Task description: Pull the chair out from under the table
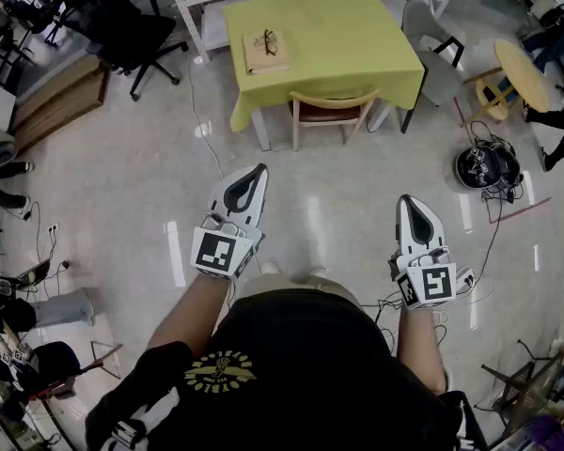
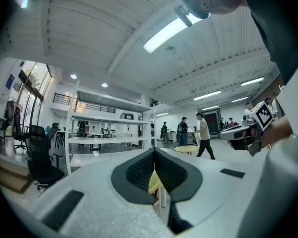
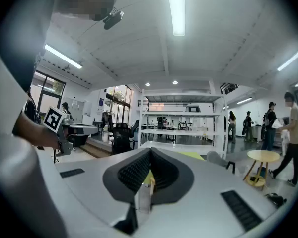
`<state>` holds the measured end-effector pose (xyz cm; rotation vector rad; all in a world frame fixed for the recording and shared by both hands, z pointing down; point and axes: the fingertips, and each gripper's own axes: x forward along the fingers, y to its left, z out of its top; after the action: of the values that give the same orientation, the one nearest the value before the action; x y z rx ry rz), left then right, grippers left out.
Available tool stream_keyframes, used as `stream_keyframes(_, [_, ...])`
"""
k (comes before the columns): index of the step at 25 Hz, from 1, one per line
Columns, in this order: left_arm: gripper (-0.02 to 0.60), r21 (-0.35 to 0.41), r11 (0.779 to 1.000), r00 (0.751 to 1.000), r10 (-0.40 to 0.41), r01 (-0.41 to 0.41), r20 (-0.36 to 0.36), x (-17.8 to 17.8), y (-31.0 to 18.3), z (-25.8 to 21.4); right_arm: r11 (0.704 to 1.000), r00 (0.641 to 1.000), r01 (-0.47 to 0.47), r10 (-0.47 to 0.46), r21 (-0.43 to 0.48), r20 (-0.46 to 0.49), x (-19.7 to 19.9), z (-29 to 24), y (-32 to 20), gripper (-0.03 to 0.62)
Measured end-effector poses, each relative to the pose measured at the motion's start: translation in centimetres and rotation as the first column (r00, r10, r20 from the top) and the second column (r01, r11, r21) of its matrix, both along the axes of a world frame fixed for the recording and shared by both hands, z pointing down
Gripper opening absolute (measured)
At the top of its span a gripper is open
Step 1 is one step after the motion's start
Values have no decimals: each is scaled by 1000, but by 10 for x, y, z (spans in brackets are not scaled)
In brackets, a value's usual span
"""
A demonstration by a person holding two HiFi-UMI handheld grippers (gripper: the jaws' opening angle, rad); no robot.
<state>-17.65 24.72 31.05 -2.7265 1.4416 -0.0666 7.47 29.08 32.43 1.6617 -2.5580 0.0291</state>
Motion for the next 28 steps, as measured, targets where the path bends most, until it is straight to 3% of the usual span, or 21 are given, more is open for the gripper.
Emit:
stream_keyframes(10, [9, -11, 999, 999, -49, 49, -6, 28, 12, 3, 998, 998, 56, -56, 20, 23, 38, 0, 5, 12])
stream_keyframes(17, [9, 10, 999, 999, -35, 35, 35, 37, 21, -6, 999, 998, 49, -50, 22, 42, 53, -1, 11, 11])
stream_keyframes(28, [9, -9, 1000, 999, -25, 26, 43, 42, -22, 7, 998, 998, 67, -67, 12, 18, 51, 6, -27, 12])
